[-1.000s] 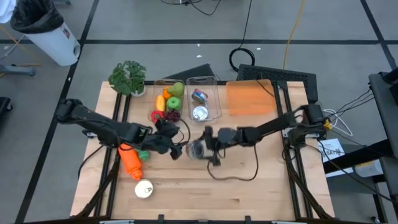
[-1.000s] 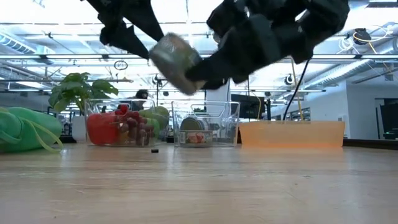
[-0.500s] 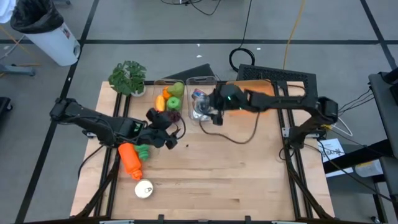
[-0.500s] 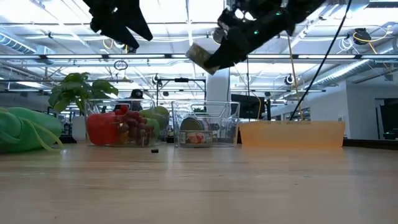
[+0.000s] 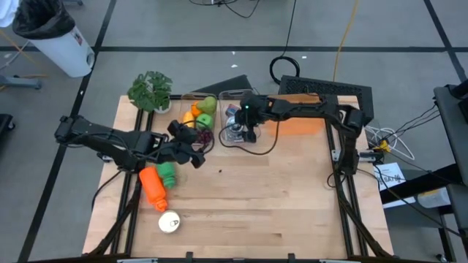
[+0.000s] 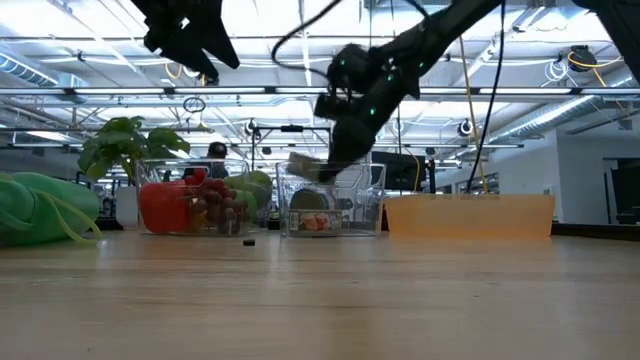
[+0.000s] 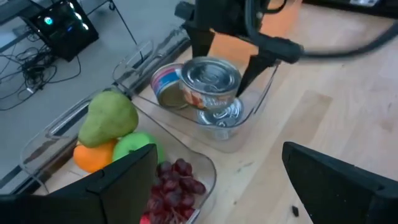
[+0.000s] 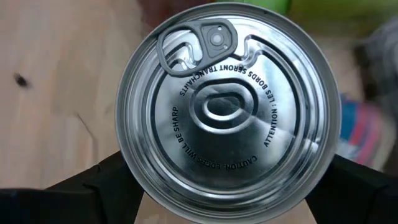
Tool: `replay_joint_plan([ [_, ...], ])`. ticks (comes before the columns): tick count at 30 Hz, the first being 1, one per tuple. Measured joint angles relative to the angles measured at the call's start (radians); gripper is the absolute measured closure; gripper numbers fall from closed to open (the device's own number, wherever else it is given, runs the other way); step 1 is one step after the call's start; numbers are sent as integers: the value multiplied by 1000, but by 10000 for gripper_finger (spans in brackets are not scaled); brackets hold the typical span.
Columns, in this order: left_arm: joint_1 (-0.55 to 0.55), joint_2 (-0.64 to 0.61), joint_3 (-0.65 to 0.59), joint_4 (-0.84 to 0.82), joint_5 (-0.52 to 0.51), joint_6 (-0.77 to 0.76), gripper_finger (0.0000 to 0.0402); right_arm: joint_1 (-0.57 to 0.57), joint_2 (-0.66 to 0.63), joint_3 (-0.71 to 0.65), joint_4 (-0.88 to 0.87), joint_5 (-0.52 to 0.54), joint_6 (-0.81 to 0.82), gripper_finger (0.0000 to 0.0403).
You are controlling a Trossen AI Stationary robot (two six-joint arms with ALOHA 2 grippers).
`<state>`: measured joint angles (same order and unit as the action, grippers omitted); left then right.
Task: Pick & Place Food Item
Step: Put the green tuna can into the right transparent bin, then put the blue pink tuna can into the right transparent bin
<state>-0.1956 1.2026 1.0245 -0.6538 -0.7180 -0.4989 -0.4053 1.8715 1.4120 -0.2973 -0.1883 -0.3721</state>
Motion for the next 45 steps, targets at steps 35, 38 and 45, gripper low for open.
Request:
replay_joint_plan([
  [35,-3,-1,0,-6,-10,-20,41,35,-131,-3,-133,142,-13,19],
  [38,-39,-8,-1,-29,-64,-56,41,59,-238,-2,-211,161,41,19],
  [45,-220,-62,-123,20,33,-152,41,160,-513,-102,-283,161,232,19],
])
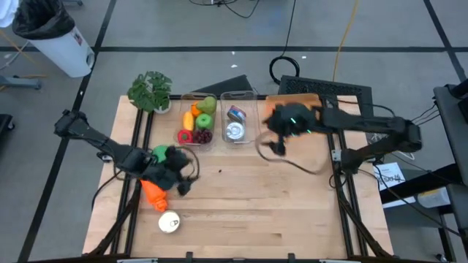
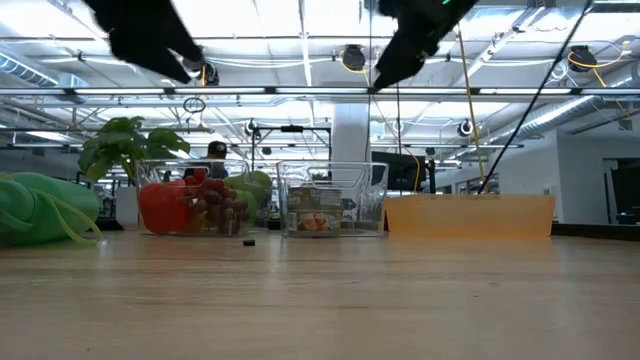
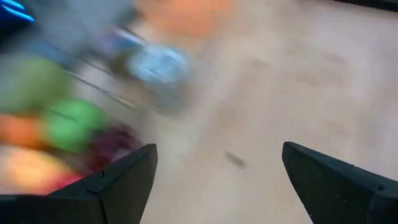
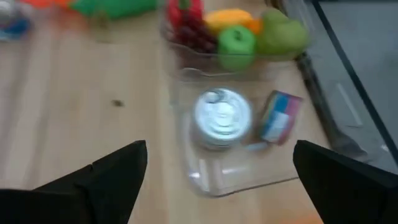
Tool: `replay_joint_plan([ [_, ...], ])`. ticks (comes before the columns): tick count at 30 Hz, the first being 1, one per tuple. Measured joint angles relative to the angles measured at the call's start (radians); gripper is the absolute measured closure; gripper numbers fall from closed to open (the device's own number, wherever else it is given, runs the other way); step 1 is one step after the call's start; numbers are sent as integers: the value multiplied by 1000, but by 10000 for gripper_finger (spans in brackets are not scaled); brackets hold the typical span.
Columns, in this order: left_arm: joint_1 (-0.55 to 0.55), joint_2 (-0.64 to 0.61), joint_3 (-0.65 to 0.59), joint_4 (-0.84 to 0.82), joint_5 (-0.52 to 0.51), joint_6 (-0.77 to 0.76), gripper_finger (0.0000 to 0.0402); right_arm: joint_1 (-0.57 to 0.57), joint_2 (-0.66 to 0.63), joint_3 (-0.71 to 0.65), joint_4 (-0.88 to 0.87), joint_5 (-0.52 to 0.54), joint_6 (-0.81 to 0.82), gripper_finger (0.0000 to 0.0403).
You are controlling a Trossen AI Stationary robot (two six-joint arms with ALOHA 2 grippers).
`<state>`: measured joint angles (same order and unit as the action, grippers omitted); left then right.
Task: Pick & Place Food Item
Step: Put the blue pink tuna can into the right transparent bin
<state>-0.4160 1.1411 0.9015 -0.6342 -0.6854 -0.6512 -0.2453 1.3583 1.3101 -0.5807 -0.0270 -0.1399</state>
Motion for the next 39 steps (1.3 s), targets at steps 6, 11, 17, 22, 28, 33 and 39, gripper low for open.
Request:
replay_joint_plan([
  [6,-170,-35,-45,23,305,-329,41,172,-227,-266,206,-1,120,19],
  [11,-374,1,-44,190,372,-554,41,282,-341,-508,532,0,170,19],
  [17,-521,117,-43,161,508,-885,41,347,-367,-638,720,2,181,19],
  [22,-564,221,-43,81,736,-1255,41,377,-368,-647,764,0,181,19],
  [28,-562,312,-43,118,718,-1296,41,407,-383,-647,765,0,162,19],
  [33,-532,370,-36,132,744,-1278,41,411,-385,-647,764,0,156,19],
  [39,-466,392,-35,135,705,-1144,41,411,-385,-646,764,0,155,19],
])
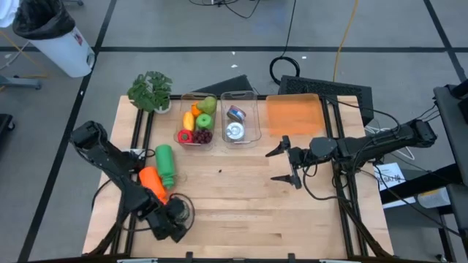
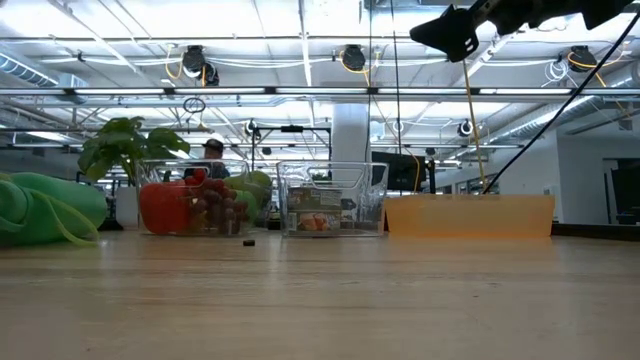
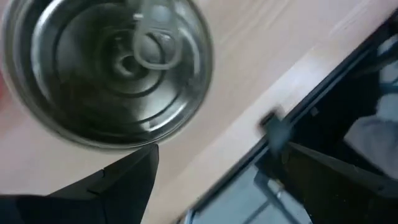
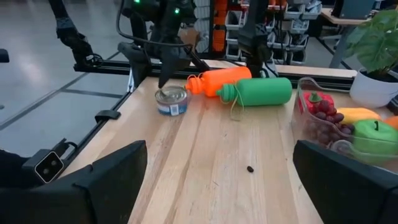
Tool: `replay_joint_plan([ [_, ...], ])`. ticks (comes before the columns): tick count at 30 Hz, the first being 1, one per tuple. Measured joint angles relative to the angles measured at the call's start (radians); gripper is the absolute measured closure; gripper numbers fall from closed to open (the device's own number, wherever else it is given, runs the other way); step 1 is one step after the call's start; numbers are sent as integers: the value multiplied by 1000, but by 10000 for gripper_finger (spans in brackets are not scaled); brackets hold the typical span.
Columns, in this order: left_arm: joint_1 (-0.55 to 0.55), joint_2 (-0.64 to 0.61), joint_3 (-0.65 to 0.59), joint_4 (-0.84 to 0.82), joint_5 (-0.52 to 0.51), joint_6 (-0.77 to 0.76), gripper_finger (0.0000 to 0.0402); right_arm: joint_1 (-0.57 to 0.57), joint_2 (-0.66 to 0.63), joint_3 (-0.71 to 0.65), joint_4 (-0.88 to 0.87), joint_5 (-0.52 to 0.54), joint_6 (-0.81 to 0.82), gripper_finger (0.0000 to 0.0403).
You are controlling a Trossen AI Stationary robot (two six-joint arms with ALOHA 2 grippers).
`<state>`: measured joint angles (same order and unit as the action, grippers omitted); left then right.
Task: Pick & Place Food Item
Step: Put the blue pink tuna can into the right transparent bin
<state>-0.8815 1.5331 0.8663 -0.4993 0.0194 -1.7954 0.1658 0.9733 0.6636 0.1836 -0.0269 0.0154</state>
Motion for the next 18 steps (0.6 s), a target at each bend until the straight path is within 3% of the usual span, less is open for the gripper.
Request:
replay_joint_plan([
  [5,98,3,-4,0,-72,182,41,0,0,0,0,0,0,19],
  [13,334,0,-9,24,-230,617,41,0,0,0,-1,0,0,19],
  [18,421,-54,-12,50,-254,730,41,0,0,1,-1,0,0,19],
])
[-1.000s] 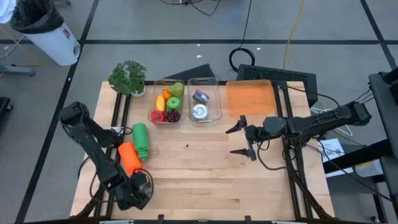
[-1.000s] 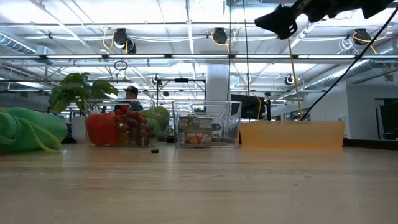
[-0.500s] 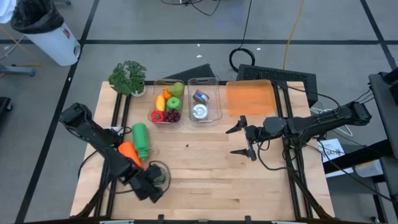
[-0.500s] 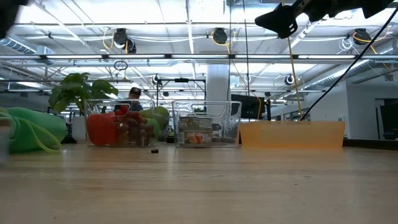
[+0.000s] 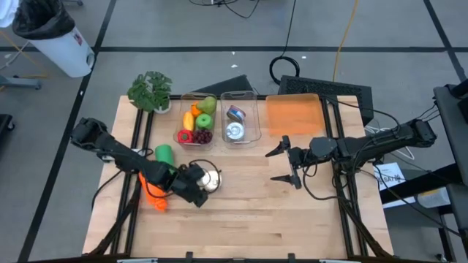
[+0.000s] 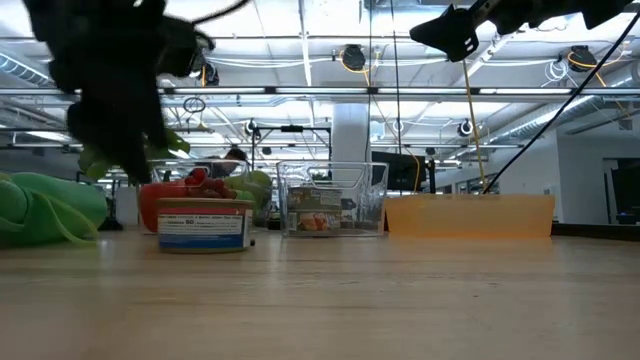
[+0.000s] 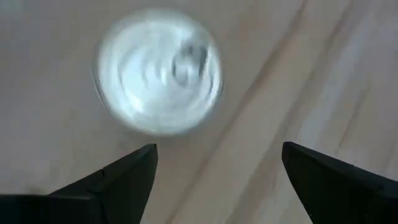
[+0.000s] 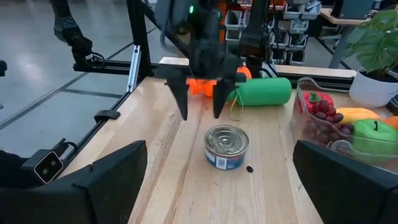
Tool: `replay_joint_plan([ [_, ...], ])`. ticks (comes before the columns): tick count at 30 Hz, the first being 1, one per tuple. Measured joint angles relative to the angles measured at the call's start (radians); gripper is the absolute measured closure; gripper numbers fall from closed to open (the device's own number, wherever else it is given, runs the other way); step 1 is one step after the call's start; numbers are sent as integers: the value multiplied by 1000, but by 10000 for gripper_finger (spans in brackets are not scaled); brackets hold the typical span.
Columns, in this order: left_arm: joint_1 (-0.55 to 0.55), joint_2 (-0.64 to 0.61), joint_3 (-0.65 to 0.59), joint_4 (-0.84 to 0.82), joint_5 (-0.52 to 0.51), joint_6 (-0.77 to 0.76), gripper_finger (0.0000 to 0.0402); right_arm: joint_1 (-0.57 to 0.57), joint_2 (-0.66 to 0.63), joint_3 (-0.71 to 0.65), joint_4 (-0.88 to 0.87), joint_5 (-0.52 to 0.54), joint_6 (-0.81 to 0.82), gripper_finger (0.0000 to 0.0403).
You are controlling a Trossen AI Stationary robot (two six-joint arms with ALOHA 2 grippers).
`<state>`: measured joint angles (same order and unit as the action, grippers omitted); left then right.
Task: Pick & Place Food Item
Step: Put the blue pink tuna can into the right transparent bin
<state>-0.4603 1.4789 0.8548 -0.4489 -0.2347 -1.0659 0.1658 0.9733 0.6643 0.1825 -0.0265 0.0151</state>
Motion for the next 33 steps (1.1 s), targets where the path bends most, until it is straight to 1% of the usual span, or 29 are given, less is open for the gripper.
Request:
replay_joint_plan([
  [2,4,-21,2,-43,-61,-9,41,0,0,0,-1,0,0,19],
  [6,5,-13,-1,-150,-164,-70,41,0,0,0,-5,1,0,19],
  [8,18,8,2,-135,-172,-68,41,0,0,0,-6,7,0,19],
  [11,41,57,1,-81,-173,-24,41,0,0,0,-7,31,-6,19],
  [16,89,151,5,116,-75,113,41,-2,0,0,-8,31,-8,19],
  [20,133,217,5,330,11,234,41,-2,0,0,-8,31,-8,19],
  [24,189,258,3,524,60,370,41,-2,14,-1,-9,31,14,19],
  [26,231,275,3,604,90,418,41,-1,30,-1,-6,30,46,19],
  [29,294,316,3,723,173,473,41,10,70,-2,-6,27,99,19],
  [33,350,376,3,845,236,515,41,24,137,-2,21,54,108,19],
])
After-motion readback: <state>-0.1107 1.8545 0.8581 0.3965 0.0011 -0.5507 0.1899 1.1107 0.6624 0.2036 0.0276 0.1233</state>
